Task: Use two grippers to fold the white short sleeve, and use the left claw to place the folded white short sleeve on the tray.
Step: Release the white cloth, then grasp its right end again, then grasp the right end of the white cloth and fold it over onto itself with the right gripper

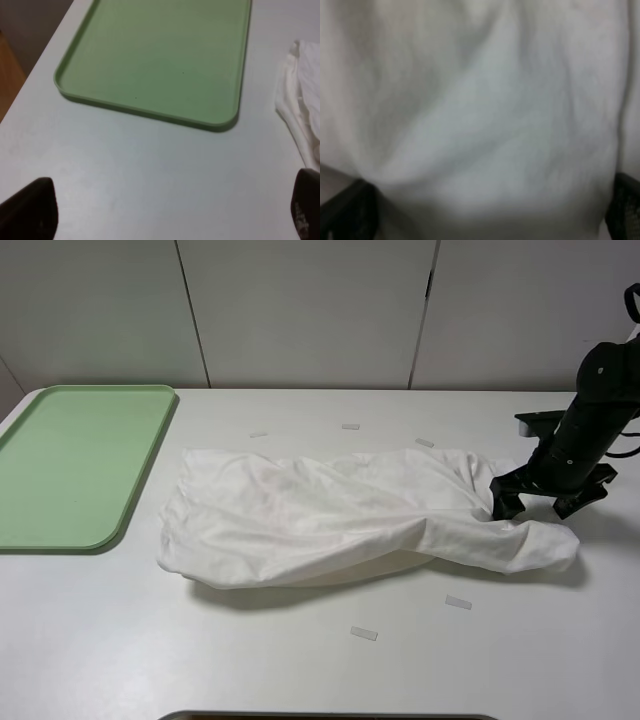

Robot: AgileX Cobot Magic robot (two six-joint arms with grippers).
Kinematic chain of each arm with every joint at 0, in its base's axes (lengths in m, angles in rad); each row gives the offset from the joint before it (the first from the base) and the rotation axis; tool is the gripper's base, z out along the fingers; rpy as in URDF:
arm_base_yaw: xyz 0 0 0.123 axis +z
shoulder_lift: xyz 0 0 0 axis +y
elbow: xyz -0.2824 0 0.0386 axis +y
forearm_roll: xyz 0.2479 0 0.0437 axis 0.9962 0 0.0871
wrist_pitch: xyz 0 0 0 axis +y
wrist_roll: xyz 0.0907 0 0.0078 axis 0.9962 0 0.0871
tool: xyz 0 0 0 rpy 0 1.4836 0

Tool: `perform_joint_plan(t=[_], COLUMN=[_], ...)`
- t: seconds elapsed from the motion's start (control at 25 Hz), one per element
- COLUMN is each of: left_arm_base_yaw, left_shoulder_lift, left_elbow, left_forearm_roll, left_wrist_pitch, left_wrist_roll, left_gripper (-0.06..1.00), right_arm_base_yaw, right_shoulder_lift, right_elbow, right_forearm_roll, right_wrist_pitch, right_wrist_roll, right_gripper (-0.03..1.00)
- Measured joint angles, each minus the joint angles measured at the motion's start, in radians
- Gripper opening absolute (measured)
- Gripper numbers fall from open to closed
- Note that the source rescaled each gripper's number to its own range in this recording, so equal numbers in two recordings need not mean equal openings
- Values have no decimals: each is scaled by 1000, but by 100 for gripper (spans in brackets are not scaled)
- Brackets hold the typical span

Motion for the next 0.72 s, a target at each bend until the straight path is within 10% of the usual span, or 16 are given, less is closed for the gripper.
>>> perform_joint_plan(t=[0.2, 0.48, 0.72], left_arm_base_yaw=[0, 0, 0], left_shoulder_lift=[0, 0, 0], left_elbow=[0, 0, 0], left_forearm_roll=[0, 0, 1], left_wrist_pitch=[0, 0, 0], left_wrist_roll=[0, 0, 0], left_gripper=[92, 92, 92], right_arm_base_yaw=[-1, 12, 13], right_shoulder_lift=[11, 12, 10], right_elbow=[-7, -8, -8], right_forearm_roll=[4, 95, 97], right_wrist_pitch=[9, 7, 8], right_wrist_roll=[-1, -1, 0], right_gripper=[94, 11, 9])
